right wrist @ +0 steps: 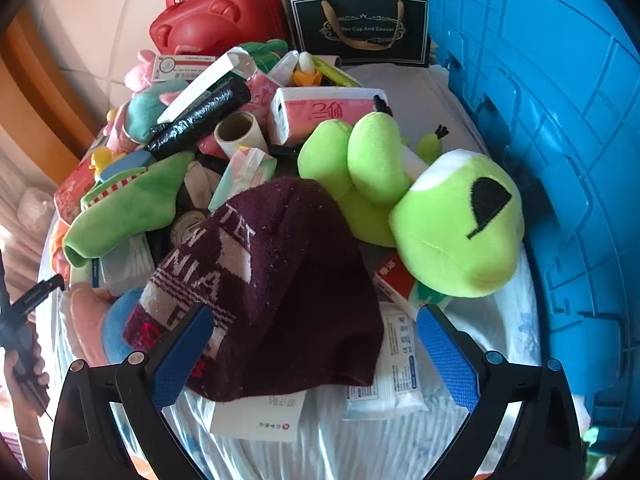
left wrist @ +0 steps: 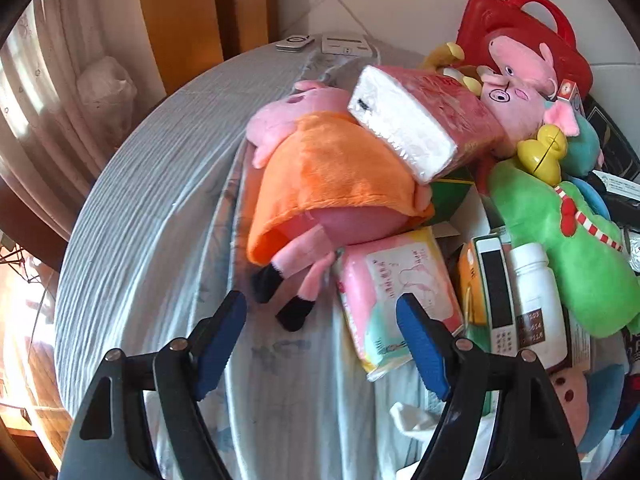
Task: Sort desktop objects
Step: 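Grasp the pink Kotex pad pack with the left tool while the right tool grasps the maroon hat, then lift the Kotex pack and maroon hat toward the blue crate with both tools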
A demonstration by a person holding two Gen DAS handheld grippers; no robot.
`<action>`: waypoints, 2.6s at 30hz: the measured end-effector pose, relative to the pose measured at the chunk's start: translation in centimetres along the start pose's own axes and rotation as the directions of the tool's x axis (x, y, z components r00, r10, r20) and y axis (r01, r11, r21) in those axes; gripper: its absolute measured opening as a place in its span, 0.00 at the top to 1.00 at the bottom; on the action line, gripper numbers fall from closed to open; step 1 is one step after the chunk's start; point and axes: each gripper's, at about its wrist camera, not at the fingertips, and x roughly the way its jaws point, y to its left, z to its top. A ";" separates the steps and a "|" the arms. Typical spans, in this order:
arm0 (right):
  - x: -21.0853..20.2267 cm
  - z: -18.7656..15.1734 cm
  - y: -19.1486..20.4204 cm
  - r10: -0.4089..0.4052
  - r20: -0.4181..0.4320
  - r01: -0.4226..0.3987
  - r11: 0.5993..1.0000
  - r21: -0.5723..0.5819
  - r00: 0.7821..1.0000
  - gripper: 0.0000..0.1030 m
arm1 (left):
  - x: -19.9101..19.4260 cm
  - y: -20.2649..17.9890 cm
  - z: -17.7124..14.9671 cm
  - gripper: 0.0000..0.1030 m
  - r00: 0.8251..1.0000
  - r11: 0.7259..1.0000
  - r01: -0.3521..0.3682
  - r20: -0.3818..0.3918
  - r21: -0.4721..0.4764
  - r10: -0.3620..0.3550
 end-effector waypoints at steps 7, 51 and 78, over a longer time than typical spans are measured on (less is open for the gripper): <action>1.5 0.8 0.6 -0.008 -0.029 0.009 1.000 0.015 1.000 0.00 | 4.3 -3.2 2.0 0.24 0.992 0.996 0.086 -0.084 -0.037 -0.089; -11.3 7.3 5.4 0.232 0.308 -0.196 0.970 -0.143 0.923 0.91 | -16.2 -3.0 -2.6 0.37 0.967 0.991 -0.025 0.254 0.135 -0.010; -42.5 8.2 -24.4 -0.026 0.657 0.071 0.997 -0.042 0.754 0.91 | -34.6 -51.6 -5.0 0.37 0.802 0.721 0.402 0.163 0.564 -0.575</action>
